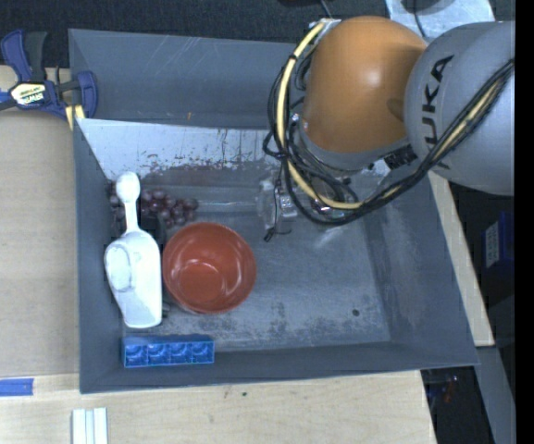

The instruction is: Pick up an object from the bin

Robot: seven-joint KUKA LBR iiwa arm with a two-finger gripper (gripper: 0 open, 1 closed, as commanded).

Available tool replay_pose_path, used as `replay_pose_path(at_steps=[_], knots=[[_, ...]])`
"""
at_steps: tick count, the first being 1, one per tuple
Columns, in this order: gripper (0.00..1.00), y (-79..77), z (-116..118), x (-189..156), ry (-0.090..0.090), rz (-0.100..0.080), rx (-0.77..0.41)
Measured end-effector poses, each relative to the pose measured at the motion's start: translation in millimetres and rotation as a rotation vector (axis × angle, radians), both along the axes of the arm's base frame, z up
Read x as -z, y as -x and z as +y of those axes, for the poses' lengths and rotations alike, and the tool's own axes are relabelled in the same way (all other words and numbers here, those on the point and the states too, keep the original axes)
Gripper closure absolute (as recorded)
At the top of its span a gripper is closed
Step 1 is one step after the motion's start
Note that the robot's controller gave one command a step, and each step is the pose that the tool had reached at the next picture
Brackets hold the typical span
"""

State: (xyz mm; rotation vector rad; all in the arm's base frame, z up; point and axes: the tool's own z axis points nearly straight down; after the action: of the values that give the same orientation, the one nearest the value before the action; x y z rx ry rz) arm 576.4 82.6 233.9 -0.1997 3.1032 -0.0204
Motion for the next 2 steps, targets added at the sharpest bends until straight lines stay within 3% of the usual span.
replay_pose_path(at_steps=[1,2], knots=[[0.00,9.9,-16.1,57.2,-0.008,-0.004,0.251],[0.00,8.8,-15.5,55.1,-0.009,-0.008,0.249]])
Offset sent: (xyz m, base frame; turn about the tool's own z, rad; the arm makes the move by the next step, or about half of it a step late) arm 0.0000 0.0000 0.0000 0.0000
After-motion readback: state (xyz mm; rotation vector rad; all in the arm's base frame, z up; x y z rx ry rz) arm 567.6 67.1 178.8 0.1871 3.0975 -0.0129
